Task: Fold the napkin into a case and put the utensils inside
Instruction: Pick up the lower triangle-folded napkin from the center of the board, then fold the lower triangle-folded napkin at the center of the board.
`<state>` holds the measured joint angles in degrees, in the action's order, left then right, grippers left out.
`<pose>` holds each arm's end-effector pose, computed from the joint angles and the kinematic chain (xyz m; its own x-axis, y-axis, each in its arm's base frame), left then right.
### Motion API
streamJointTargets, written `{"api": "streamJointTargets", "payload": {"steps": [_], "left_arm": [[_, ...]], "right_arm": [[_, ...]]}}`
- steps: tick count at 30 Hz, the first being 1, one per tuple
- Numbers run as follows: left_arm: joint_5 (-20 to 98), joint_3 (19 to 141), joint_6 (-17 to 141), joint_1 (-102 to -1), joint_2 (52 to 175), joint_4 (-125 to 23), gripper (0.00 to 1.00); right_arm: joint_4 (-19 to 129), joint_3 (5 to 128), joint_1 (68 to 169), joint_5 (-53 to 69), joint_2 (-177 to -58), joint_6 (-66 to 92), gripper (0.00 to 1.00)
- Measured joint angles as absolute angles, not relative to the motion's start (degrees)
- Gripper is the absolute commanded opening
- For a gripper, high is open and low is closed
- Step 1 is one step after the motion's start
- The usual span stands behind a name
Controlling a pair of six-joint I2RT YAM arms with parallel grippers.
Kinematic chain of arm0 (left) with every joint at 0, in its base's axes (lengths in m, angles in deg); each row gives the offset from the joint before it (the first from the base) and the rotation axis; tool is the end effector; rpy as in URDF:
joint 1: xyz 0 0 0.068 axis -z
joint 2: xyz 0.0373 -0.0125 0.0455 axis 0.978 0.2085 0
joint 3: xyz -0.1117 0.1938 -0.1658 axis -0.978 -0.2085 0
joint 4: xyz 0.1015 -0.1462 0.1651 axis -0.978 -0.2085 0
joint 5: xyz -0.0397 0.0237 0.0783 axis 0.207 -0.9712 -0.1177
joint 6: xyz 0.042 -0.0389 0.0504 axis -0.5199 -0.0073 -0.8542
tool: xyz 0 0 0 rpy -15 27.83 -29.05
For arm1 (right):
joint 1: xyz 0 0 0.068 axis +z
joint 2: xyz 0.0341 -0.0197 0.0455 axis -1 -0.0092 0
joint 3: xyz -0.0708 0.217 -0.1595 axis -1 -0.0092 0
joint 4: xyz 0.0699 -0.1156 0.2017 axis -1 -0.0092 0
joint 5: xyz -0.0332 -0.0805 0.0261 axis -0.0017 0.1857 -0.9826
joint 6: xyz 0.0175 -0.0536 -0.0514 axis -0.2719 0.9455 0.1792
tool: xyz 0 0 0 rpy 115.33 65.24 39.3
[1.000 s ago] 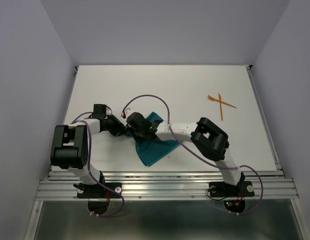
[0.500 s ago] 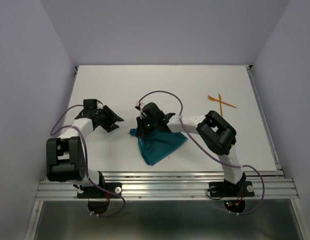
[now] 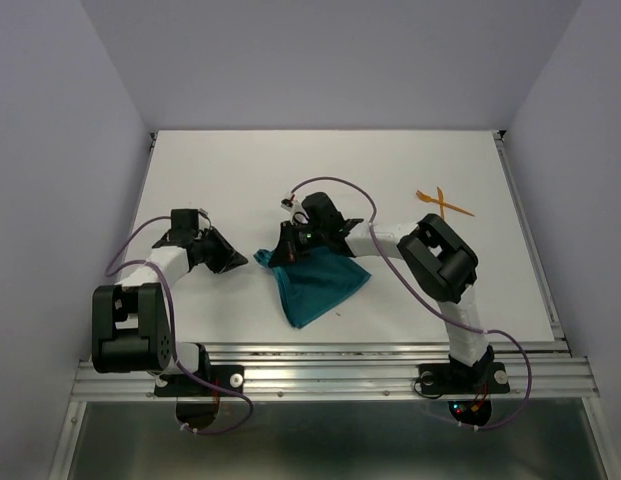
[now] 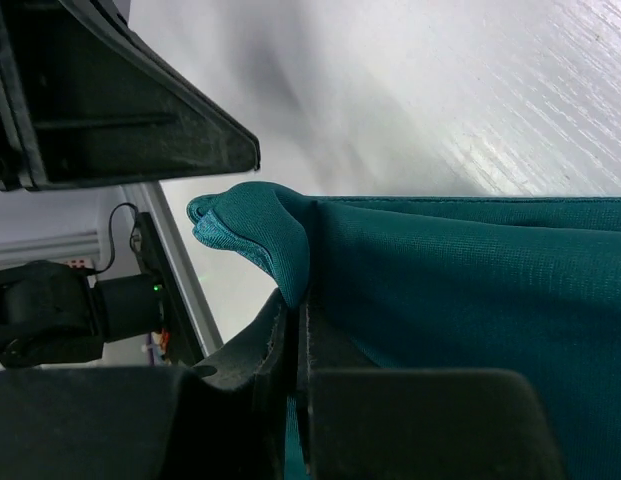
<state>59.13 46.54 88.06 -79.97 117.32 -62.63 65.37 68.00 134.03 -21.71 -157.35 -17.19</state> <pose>0.2650 -0.0216 0.1775 -0.7769 -0.5598 -0.2882 -0.2463 0.6914 -0.6792 0.3046 0.3545 0.1591 -0.8730 -0.1852 -0.4512 -0.4855 0.4178 0.7679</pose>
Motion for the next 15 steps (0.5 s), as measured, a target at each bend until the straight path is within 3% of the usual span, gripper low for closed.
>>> {"api": "streamJointTargets", "payload": {"steps": [1, 15], "left_arm": [[59.24, 45.93, 87.82, -79.53, 117.3, -62.7, 0.0], [60.18, 43.66, 86.81, -73.58, 117.8, -62.33, 0.0]], "right_arm": [[65.9, 68.0, 133.74, -22.56, -157.67, -17.76, 0.01], [66.99, 68.0, 133.0, -27.65, -161.65, -21.25, 0.01]]}}
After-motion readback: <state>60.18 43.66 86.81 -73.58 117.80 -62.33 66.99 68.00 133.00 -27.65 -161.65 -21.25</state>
